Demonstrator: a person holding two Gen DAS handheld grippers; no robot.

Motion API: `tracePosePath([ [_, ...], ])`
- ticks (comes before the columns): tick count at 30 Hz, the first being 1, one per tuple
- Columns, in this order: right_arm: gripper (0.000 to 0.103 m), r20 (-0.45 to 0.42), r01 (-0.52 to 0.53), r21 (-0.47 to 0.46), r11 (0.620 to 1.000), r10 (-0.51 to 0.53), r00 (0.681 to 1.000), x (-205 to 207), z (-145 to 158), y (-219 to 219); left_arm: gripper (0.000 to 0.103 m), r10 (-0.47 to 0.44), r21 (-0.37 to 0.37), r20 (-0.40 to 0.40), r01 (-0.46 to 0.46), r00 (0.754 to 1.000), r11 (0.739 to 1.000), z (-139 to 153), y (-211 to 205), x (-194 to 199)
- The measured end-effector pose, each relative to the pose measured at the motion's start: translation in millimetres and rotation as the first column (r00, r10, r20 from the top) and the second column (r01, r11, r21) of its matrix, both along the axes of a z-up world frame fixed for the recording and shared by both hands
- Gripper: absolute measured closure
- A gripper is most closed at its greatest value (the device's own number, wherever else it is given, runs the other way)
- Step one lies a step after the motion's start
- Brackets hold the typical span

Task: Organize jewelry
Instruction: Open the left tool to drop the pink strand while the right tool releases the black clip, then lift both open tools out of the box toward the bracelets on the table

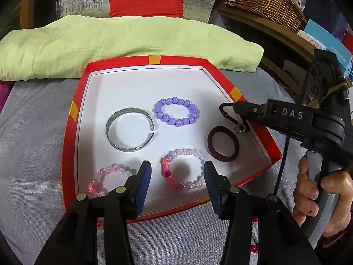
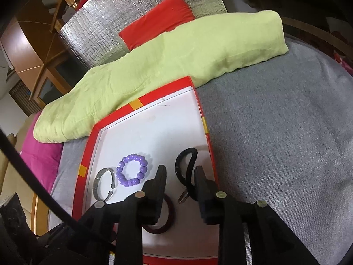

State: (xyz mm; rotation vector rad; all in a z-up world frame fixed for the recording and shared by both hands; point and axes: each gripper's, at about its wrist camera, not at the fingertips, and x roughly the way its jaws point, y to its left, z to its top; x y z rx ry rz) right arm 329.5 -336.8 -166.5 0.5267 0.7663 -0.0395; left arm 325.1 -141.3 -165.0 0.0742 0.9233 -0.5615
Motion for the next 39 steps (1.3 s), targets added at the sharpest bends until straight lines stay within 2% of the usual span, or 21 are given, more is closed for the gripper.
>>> tracePosePath([
  [1, 0.073, 0.007, 0.002, 0.002, 1.000, -0.002, 1.000, -1.0, 1.3, -0.7, 0.051, 0.001, 0.002, -0.001, -0.001, 1.000, 1.000, -0.4, -0.1, 0.2],
  [3, 0.073, 0.019, 0.004, 0.005, 1.000, -0.004, 1.000, -2.6, 3.7, -2.3, 0.043, 0.008, 0.009, -0.003, -0.008, 1.000, 1.000, -1.2, 0.0, 0.8],
  [10, 0.073, 0.044, -0.004, -0.014, 1.000, 0.005, 0.999, -5.5, 8.1, -2.1, 0.039, 0.029, 0.024, -0.004, -0.029, 1.000, 0.999, 0.5, 2.5, 0.9],
  [13, 0.073, 0.043, -0.029, -0.034, 0.999, 0.031, 0.999, -6.1, 9.2, 2.7, 0.034, 0.040, 0.036, 0.004, -0.040, 0.999, 0.999, 2.1, 4.0, 0.0],
  [16, 0.074, 0.018, -0.076, -0.021, 0.997, 0.076, 0.997, -3.0, 5.2, 6.3, 0.034, 0.047, 0.044, 0.011, -0.047, 0.999, 0.998, 3.6, 5.7, -0.7],
  [20, 0.074, -0.021, -0.071, 0.028, 0.997, 0.072, 0.997, -1.6, -3.5, 1.1, 0.034, 0.052, 0.051, 0.018, -0.053, 0.998, 0.997, 5.2, 8.8, -1.7],
  [28, 0.074, 0.026, -0.055, 0.021, 0.998, 0.054, 0.998, -15.5, 12.3, -4.6, 0.034, 0.060, 0.066, 0.046, -0.063, 0.997, 0.996, 10.5, 11.6, -7.1],
  [39, 0.074, 0.055, -0.104, -0.035, 0.994, 0.106, 0.993, -49.3, 30.3, 10.3, 0.033, 0.034, 0.111, 0.114, -0.047, 0.993, 0.993, 21.2, 16.5, -29.6],
])
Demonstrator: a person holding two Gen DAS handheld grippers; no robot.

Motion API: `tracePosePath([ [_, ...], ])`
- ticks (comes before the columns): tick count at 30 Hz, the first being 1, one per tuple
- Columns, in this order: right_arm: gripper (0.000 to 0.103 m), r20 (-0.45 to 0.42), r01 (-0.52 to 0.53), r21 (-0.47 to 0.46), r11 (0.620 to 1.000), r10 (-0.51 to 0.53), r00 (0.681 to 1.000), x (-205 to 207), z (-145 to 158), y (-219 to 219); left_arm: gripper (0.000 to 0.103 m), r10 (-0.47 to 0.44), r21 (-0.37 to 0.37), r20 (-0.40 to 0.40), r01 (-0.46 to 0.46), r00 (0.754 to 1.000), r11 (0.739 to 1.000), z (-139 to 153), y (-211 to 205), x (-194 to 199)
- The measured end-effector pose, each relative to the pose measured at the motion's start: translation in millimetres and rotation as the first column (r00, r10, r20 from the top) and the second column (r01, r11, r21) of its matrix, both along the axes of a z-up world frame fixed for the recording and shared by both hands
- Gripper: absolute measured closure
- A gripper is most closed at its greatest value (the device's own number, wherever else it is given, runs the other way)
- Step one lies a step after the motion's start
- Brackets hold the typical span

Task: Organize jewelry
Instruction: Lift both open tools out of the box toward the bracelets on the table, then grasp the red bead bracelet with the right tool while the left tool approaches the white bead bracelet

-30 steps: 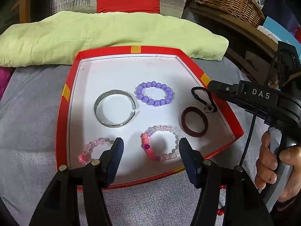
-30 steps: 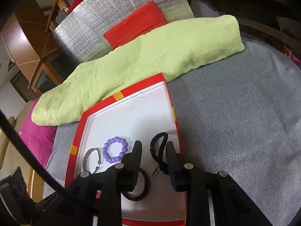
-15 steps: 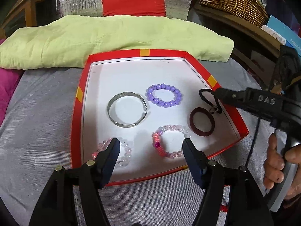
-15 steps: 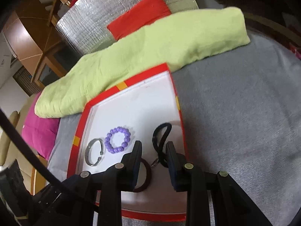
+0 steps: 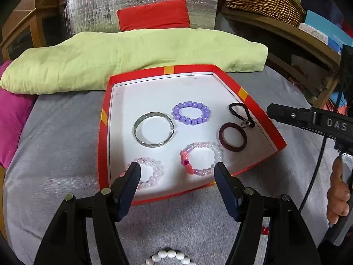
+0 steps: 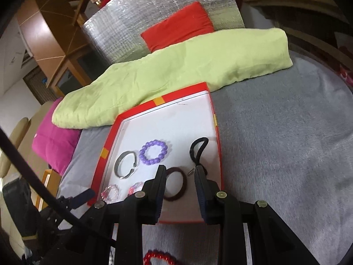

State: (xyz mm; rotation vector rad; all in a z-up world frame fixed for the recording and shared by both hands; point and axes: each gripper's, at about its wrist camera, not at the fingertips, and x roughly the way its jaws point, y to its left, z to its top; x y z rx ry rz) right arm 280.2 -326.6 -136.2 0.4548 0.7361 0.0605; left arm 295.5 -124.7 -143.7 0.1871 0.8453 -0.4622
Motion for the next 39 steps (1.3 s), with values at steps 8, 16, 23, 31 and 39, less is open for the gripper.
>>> tracePosePath([
  [8, 0.074, 0.012, -0.021, -0.006, 1.000, 0.021, 1.000, -22.8, 5.1, 8.5, 0.033, 0.003, 0.008, 0.019, -0.003, 1.000, 1.000, 6.2, 8.8, -7.9],
  [16, 0.074, -0.004, -0.023, -0.011, 1.000, 0.023, 1.000, -40.9, 3.0, 14.3, 0.033, 0.020, -0.010, 0.028, -0.020, 0.999, 1.000, 13.5, 22.2, -15.0],
  [23, 0.074, -0.029, -0.026, -0.005, 1.000, 0.026, 0.999, -65.6, -4.8, 19.0, 0.033, 0.028, -0.008, 0.027, -0.027, 0.999, 1.000, 11.5, 37.6, -31.5],
  [31, 0.074, -0.082, -0.012, 0.007, 1.000, 0.013, 0.997, -85.5, -21.0, 20.1, 0.033, 0.064, -0.005, 0.005, -0.064, 0.998, 0.998, 3.6, 62.9, -50.6],
  [39, 0.074, -0.130, -0.008, 0.020, 1.000, 0.011, 0.992, -97.3, -33.5, 23.9, 0.033, 0.113, 0.007, -0.053, -0.113, 0.992, 0.994, -12.9, 86.4, -70.1],
])
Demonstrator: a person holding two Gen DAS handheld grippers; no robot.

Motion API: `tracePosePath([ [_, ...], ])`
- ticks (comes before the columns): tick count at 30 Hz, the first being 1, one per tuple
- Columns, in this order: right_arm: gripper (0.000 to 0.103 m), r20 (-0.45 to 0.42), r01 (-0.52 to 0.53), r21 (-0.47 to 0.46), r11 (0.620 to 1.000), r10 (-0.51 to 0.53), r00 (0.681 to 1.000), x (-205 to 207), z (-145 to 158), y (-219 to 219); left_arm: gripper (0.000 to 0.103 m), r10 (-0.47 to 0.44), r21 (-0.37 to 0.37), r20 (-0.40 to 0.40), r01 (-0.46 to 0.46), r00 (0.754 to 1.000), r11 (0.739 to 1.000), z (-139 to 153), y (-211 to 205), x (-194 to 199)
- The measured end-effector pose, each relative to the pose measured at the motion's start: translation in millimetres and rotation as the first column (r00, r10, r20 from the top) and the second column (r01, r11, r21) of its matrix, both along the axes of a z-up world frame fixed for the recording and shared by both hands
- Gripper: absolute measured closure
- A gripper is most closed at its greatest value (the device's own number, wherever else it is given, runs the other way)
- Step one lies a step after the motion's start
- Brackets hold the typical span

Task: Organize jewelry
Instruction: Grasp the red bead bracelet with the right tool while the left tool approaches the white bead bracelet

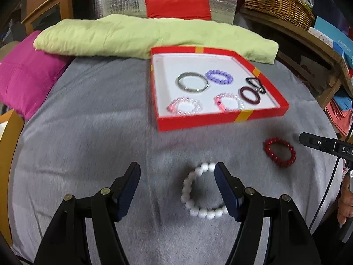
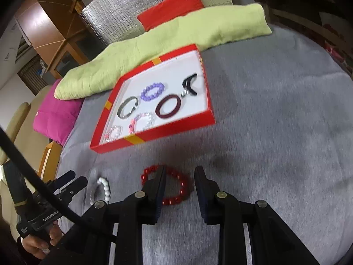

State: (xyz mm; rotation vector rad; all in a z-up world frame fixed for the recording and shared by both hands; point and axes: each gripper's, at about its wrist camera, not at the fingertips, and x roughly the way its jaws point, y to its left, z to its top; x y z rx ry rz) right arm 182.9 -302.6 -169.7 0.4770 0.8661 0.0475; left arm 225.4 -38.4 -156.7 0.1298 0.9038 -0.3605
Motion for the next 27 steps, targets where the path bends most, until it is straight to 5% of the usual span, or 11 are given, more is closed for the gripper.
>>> tracePosePath([
  [9, 0.074, -0.070, -0.020, -0.018, 1.000, 0.019, 0.997, -0.1, -16.6, 10.7, 0.033, 0.012, -0.001, -0.068, -0.012, 0.998, 1.000, -17.1, 15.5, -21.6],
  [14, 0.061, -0.072, -0.021, -0.010, 1.000, 0.020, 0.997, 2.3, -18.3, 12.5, 0.033, -0.027, 0.021, -0.071, 0.028, 0.997, 0.999, -21.8, 7.9, -27.7],
  [27, 0.060, -0.048, -0.081, -0.206, 0.975, 0.073, 0.996, 6.0, -17.9, 41.6, 0.032, -0.051, 0.028, -0.060, 0.053, 0.997, 0.998, -23.8, -4.9, -23.6],
])
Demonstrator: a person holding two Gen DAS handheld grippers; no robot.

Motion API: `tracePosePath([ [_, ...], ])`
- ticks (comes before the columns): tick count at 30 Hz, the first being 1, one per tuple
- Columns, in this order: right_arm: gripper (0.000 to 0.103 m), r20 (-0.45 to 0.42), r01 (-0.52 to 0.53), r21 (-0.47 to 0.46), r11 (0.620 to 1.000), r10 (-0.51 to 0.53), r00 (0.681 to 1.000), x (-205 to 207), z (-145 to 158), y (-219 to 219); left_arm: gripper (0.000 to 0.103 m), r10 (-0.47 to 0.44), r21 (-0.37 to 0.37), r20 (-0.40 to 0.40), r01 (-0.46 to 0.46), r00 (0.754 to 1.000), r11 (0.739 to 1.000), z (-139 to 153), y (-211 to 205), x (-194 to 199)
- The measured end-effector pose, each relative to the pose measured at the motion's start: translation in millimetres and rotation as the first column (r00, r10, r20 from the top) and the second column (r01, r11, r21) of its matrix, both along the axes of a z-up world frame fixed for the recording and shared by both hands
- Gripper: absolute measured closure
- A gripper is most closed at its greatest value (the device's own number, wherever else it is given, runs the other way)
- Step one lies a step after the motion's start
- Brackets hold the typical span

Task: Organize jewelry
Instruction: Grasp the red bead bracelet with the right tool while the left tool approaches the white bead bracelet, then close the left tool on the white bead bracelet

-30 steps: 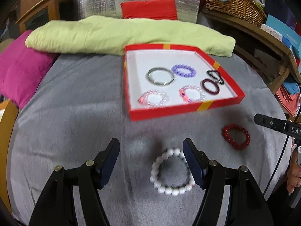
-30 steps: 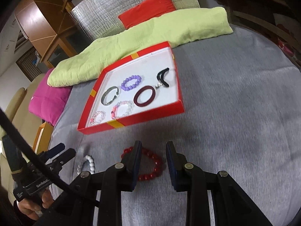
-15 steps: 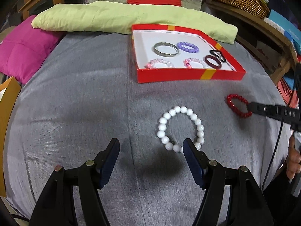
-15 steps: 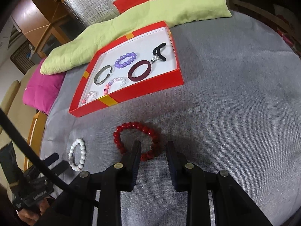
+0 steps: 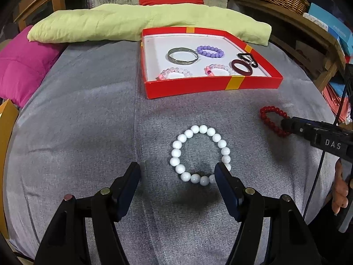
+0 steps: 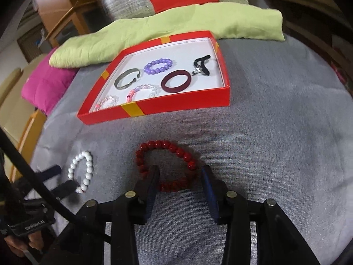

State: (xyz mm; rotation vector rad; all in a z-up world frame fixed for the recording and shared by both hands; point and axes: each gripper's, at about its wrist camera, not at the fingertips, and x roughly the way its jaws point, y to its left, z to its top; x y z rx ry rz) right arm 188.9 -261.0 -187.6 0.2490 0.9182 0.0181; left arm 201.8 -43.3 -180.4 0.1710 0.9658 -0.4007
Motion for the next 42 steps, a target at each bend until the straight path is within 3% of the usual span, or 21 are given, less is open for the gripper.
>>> tracePosePath([
  [5, 0.060, 0.002, -0.019, -0.010, 1.000, 0.019, 1.000, -0.9, 1.3, 4.9, 0.032, -0.004, 0.018, 0.012, 0.004, 1.000, 1.000, -1.3, -2.7, 0.1],
  [11, 0.044, 0.007, -0.035, -0.012, 0.999, 0.035, 0.999, 1.1, 0.3, 12.4, 0.027, 0.001, 0.034, 0.022, -0.001, 1.000, 0.999, -3.0, -2.5, -0.2],
  [16, 0.042, 0.015, -0.053, -0.054, 0.997, 0.054, 0.998, 0.9, -0.7, 22.0, 0.025, -0.002, 0.052, 0.035, 0.000, 0.999, 0.999, -4.4, -3.7, -0.6],
  [19, 0.050, 0.021, -0.059, -0.122, 0.991, 0.062, 0.998, 1.3, -3.4, 28.4, 0.023, 0.003, 0.054, 0.037, -0.005, 0.999, 0.999, -5.3, -3.3, -0.3],
  [22, 0.065, 0.040, -0.064, -0.217, 0.974, 0.074, 0.996, 0.7, -5.6, 34.7, 0.022, 0.005, 0.059, 0.042, -0.008, 0.999, 0.998, -5.9, -3.7, 0.2],
  [24, 0.076, 0.050, -0.066, -0.236, 0.970, 0.079, 0.996, 0.2, -5.7, 35.8, 0.020, 0.008, 0.061, 0.045, -0.011, 0.999, 0.998, -6.4, -3.5, 0.1],
  [27, 0.083, 0.060, -0.058, -0.237, 0.970, 0.074, 0.996, -1.4, -5.8, 33.3, 0.018, 0.013, 0.059, 0.047, -0.016, 0.999, 0.998, -7.3, -2.8, 0.7],
  [31, 0.083, 0.061, -0.054, -0.210, 0.976, 0.068, 0.996, 0.1, -5.5, 29.7, 0.018, 0.020, 0.064, 0.048, -0.023, 0.999, 0.998, -9.5, -3.3, 1.9],
  [35, 0.083, 0.062, -0.053, -0.200, 0.978, 0.066, 0.996, 0.3, -5.2, 29.1, 0.016, -0.019, 0.119, 0.062, 0.011, 0.998, 0.993, -14.0, -12.4, -1.3],
  [42, 0.083, 0.060, -0.002, -0.172, 0.985, 0.012, 0.998, -0.8, -2.2, 14.1, 0.016, -0.031, 0.071, 0.019, 0.030, 0.999, 0.997, -12.2, -9.7, 3.6],
])
